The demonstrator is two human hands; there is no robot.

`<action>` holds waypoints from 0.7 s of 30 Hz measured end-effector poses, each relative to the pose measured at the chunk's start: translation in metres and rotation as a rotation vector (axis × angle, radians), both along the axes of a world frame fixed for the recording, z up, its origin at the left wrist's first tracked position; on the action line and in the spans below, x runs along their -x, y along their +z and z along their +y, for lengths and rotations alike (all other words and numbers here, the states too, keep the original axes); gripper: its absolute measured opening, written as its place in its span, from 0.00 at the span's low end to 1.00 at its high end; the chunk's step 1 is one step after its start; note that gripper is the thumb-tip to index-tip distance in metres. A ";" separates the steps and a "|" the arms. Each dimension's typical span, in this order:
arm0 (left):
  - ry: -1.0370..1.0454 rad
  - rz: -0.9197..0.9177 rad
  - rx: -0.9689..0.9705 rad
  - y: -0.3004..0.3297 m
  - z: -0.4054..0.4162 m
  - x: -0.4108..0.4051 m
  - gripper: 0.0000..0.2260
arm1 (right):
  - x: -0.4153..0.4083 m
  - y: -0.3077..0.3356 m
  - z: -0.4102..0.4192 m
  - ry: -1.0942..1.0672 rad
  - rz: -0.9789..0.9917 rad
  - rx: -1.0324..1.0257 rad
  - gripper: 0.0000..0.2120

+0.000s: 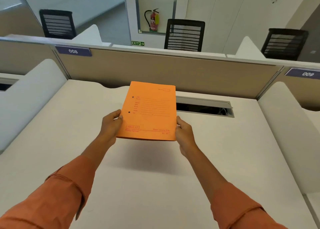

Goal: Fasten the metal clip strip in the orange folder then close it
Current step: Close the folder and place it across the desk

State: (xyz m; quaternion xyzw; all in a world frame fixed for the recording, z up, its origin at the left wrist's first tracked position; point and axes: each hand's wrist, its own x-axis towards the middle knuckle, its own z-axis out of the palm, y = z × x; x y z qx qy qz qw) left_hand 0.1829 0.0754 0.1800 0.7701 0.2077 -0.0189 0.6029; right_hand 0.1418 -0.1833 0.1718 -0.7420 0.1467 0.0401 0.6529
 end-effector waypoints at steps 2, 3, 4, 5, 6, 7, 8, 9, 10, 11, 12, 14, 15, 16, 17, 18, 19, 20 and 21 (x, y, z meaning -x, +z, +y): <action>0.012 0.013 -0.009 -0.006 0.017 -0.017 0.18 | -0.018 0.002 0.015 0.037 0.022 -0.003 0.16; 0.017 0.022 -0.014 -0.010 0.026 -0.025 0.17 | -0.027 0.002 0.023 0.056 0.034 0.002 0.16; 0.022 0.026 -0.017 -0.014 0.034 -0.032 0.17 | -0.036 0.001 0.031 0.075 0.040 0.009 0.16; 0.032 0.034 -0.018 -0.019 0.042 -0.041 0.17 | -0.046 0.000 0.039 0.091 0.044 0.019 0.16; 0.046 0.044 -0.017 -0.023 0.047 -0.047 0.17 | -0.054 -0.001 0.045 0.105 0.048 0.026 0.16; 0.060 0.056 -0.019 -0.027 0.053 -0.055 0.15 | -0.063 -0.004 0.053 0.112 0.057 0.025 0.17; 0.068 0.067 -0.028 -0.031 0.057 -0.062 0.13 | -0.070 -0.006 0.058 0.116 0.069 0.015 0.17; 0.074 0.082 -0.039 -0.033 0.059 -0.067 0.12 | -0.076 -0.008 0.063 0.117 0.078 0.004 0.17; 0.077 0.088 -0.043 -0.037 0.062 -0.073 0.11 | -0.082 -0.009 0.068 0.116 0.084 -0.007 0.17; 0.074 0.095 -0.046 -0.041 0.066 -0.078 0.11 | -0.087 -0.012 0.072 0.113 0.090 -0.017 0.18; 0.071 0.101 -0.048 -0.045 0.069 -0.084 0.12 | -0.094 -0.016 0.077 0.111 0.103 -0.017 0.18; 0.074 0.111 -0.055 -0.054 0.076 -0.095 0.13 | -0.104 -0.026 0.085 0.110 0.122 -0.008 0.17; 0.074 0.118 -0.057 -0.057 0.078 -0.100 0.13 | -0.108 -0.031 0.088 0.110 0.131 -0.009 0.17; 0.074 0.127 -0.057 -0.062 0.082 -0.106 0.12 | -0.113 -0.037 0.091 0.109 0.141 -0.011 0.18; 0.073 0.137 -0.058 -0.066 0.085 -0.111 0.10 | -0.116 -0.042 0.093 0.105 0.148 -0.014 0.19; 0.062 0.145 -0.063 -0.069 0.087 -0.116 0.11 | -0.119 -0.046 0.094 0.098 0.151 -0.017 0.20; 0.044 0.156 -0.075 -0.072 0.090 -0.120 0.15 | -0.121 -0.048 0.095 0.088 0.153 -0.021 0.20; 0.024 0.165 -0.090 -0.076 0.093 -0.125 0.19 | -0.124 -0.050 0.096 0.078 0.155 -0.027 0.20; 0.001 0.168 -0.099 -0.078 0.096 -0.129 0.21 | -0.126 -0.053 0.096 0.072 0.157 -0.034 0.20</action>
